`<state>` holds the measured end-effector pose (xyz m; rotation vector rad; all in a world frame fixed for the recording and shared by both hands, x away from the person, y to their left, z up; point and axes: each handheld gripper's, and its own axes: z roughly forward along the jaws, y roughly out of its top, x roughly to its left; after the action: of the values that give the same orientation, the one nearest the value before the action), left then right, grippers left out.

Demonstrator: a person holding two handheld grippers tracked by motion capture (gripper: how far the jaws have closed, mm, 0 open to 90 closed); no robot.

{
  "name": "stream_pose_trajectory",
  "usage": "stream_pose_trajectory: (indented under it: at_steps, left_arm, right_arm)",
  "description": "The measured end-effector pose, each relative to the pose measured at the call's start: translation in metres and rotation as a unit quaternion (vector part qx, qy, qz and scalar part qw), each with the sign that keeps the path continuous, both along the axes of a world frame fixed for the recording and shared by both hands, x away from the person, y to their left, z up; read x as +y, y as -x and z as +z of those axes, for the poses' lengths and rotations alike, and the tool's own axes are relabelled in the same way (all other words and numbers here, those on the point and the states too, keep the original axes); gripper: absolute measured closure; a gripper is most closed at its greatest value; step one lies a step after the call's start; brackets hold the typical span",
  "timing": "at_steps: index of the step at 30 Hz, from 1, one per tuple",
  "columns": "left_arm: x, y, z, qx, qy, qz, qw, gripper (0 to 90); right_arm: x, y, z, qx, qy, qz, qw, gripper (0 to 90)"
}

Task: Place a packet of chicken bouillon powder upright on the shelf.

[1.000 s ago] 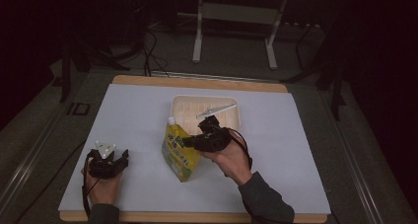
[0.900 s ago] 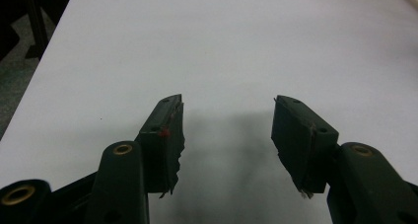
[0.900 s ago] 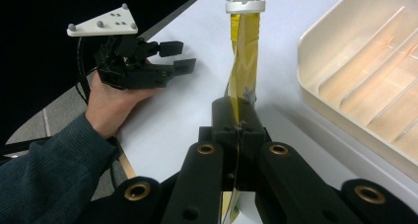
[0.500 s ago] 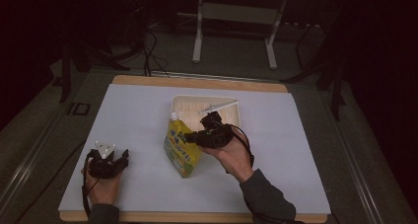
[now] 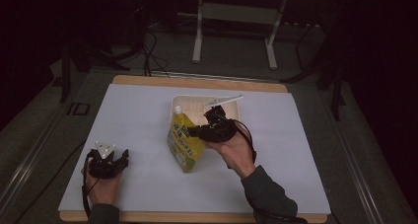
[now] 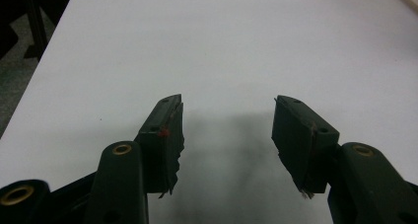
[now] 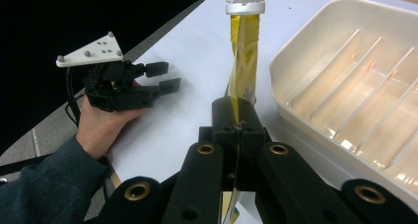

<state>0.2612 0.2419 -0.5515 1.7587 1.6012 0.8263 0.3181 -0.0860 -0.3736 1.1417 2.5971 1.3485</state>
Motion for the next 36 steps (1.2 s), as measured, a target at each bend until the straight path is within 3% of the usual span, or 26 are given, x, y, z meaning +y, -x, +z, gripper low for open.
stream_pose_trajectory:
  at_steps: [36]
  left_arm:
    - [0.000, 0.000, 0.000, -0.005, 0.006, -0.003, 1.0000, 45.3]
  right_arm:
    - [-0.020, -0.012, 0.021, -0.024, -0.014, -0.044, 0.9986, 90.0]
